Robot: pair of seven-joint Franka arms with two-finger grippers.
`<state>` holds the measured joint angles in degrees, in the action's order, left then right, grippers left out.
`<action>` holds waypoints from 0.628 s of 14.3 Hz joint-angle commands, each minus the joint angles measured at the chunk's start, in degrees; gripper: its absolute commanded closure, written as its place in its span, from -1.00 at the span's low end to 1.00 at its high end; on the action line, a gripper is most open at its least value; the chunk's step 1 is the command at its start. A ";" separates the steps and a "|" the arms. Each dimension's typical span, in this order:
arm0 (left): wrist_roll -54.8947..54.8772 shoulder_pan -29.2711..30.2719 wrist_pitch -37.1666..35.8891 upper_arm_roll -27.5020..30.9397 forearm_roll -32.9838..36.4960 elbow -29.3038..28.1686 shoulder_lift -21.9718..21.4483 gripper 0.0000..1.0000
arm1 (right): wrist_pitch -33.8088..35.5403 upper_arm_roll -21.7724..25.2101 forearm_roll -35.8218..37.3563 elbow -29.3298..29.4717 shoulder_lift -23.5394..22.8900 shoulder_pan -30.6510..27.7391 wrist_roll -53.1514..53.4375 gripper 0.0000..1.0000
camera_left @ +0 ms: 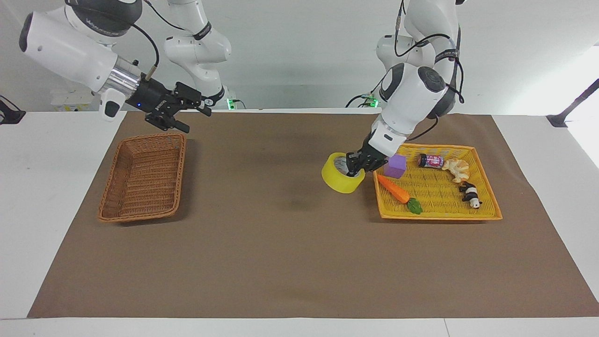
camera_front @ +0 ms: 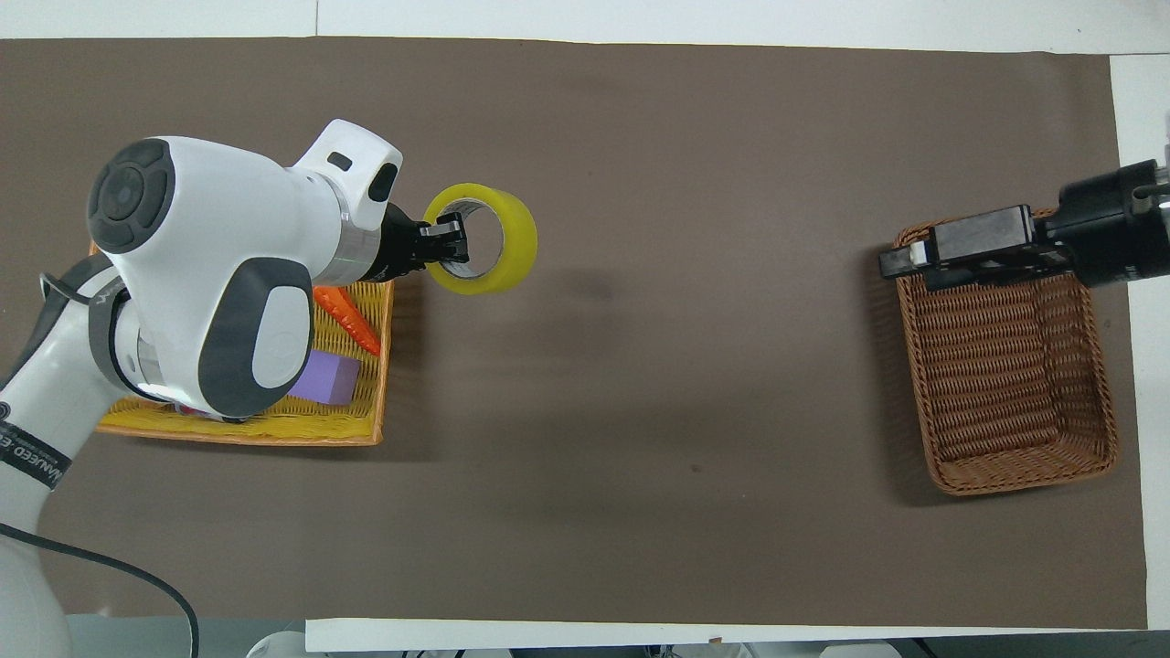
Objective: Move tape to another basket
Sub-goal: 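Hold the tape with the left gripper while the right gripper reaches it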
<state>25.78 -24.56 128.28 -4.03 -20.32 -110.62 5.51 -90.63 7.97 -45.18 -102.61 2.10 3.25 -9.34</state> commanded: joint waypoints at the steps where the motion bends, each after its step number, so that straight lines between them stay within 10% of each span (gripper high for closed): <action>1: -0.73 0.12 0.03 0.42 -0.34 0.84 0.29 1.00 | -7.08 -0.06 -6.21 -3.30 -1.21 4.03 -3.22 -1.00; 9: -1.26 -0.76 0.04 0.42 -0.16 0.93 0.29 1.00 | -21.67 -0.06 -25.55 -5.49 -8.86 14.84 -8.05 -1.00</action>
<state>25.27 -24.59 128.34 -3.94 -20.31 -110.62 5.54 -109.26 7.77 -67.48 -106.56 -6.47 16.52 -14.31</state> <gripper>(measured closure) 0.775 0.000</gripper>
